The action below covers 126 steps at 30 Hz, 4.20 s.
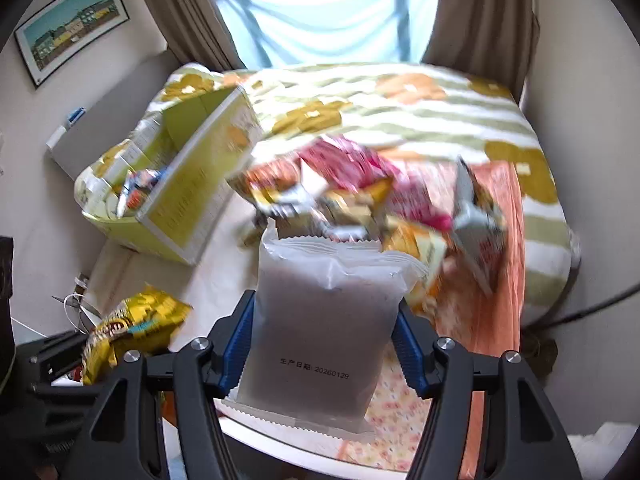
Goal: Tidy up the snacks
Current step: 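Carry both packets into the yellow box and open both tools to release, then move both tools back over the remaining snack pile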
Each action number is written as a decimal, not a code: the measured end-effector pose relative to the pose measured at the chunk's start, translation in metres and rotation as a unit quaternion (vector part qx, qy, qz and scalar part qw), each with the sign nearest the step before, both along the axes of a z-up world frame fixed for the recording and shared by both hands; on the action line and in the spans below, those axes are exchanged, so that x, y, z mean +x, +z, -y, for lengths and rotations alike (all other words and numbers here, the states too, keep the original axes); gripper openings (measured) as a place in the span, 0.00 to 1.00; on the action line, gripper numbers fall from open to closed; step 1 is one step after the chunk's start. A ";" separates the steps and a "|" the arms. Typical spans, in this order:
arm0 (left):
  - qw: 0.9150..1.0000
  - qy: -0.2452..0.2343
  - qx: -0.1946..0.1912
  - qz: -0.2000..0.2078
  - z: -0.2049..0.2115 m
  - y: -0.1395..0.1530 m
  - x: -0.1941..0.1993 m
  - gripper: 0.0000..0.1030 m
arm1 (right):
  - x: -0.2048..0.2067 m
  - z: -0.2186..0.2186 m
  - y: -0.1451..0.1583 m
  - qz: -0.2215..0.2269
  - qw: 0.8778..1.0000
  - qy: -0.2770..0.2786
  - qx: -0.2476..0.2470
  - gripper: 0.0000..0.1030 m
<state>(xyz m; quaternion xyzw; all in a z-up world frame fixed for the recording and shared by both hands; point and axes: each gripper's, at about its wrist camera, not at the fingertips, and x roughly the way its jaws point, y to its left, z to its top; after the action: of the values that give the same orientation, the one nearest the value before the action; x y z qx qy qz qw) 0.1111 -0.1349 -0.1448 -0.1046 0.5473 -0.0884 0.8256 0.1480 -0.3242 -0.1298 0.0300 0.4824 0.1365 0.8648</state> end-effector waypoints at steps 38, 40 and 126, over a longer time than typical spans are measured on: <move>0.999 -0.013 0.022 0.032 -0.275 0.009 0.258 0.52 | 0.156 -0.271 0.013 -0.015 1.000 0.018 0.012 0.57; 0.999 -0.013 0.026 0.029 -0.276 0.004 0.264 0.72 | 0.159 -0.271 0.007 -0.026 0.999 0.015 0.012 0.57; 0.987 -0.160 0.009 -0.022 0.096 -0.052 0.161 0.98 | 0.088 0.101 -0.033 -0.024 0.990 -0.129 -0.054 1.00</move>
<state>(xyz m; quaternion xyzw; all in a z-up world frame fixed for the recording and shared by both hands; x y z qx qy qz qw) 0.2725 -0.2306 -0.1968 -0.0100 0.5760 -0.2117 0.7895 0.2357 -0.4250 -0.1628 0.0482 0.5015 -0.0032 0.8638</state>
